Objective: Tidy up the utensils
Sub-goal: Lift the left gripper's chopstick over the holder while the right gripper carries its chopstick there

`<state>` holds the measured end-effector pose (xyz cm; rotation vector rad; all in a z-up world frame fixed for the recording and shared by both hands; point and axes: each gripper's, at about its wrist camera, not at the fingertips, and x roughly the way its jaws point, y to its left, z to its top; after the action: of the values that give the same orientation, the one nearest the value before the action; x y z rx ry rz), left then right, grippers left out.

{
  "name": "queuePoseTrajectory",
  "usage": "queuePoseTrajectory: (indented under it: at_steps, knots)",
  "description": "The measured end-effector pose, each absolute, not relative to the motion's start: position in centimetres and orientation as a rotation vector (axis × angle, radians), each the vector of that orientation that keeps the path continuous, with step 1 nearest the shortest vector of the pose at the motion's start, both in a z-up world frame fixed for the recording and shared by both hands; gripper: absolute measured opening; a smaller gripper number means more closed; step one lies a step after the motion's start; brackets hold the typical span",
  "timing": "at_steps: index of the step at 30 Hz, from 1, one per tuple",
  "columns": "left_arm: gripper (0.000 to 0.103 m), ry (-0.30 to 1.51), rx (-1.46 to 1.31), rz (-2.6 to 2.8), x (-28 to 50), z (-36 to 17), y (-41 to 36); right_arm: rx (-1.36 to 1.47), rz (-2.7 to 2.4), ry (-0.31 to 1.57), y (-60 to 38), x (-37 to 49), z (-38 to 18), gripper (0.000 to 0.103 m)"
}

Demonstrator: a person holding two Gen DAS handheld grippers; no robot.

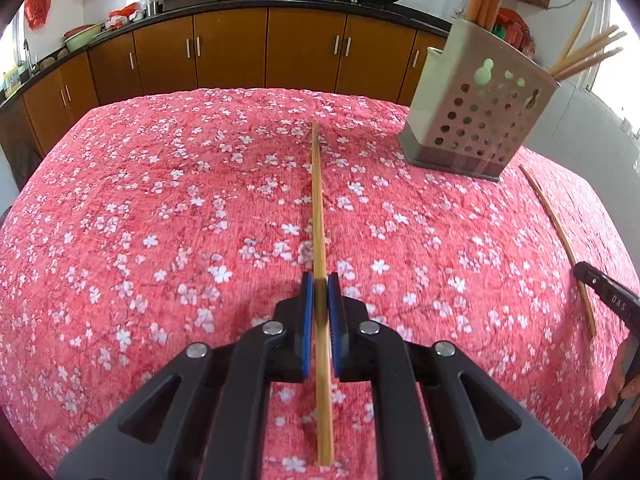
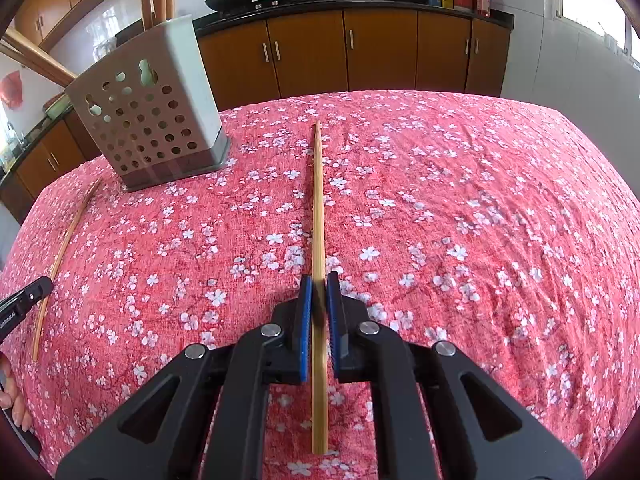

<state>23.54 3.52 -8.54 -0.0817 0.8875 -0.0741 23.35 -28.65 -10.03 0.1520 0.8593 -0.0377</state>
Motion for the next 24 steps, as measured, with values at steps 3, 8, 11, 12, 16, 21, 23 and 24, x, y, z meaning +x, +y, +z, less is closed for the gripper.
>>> queuePoseTrajectory:
  at_steps: [3,8,11,12,16,21,23,24]
  knots:
    - [0.01,0.89,-0.048,-0.072,22.9,-8.6,3.2,0.154,-0.039,0.859,-28.7,22.9,-10.0,0.009]
    - [0.01,0.893,-0.003,-0.084,21.5,-8.7,2.8,0.162,-0.035,0.858,-28.9,21.9,-9.9,0.009]
    - [0.008,0.893,-0.012,-0.09,21.2,-8.7,3.1,0.174,-0.025,0.858,-29.1,21.5,-9.9,0.008]
    - [0.008,0.894,-0.013,-0.089,21.2,-8.7,3.0,0.169,-0.023,0.858,-29.2,21.5,-9.8,0.008]
    - [0.008,0.882,-0.021,-0.084,21.6,-7.6,3.2,0.174,-0.025,0.814,-29.8,20.7,-8.6,0.008]
    - [0.008,0.784,-0.048,-0.104,21.4,-3.7,3.8,0.199,-0.034,0.7,-31.1,19.4,-5.0,0.008]
    - [0.008,0.738,-0.06,-0.111,21.3,-2.0,4.0,0.204,-0.035,0.657,-31.4,19.1,-3.5,0.008]
    - [0.008,0.722,-0.067,-0.114,21.2,-1.4,4.1,0.209,-0.033,0.624,-31.6,18.8,-2.5,0.008]
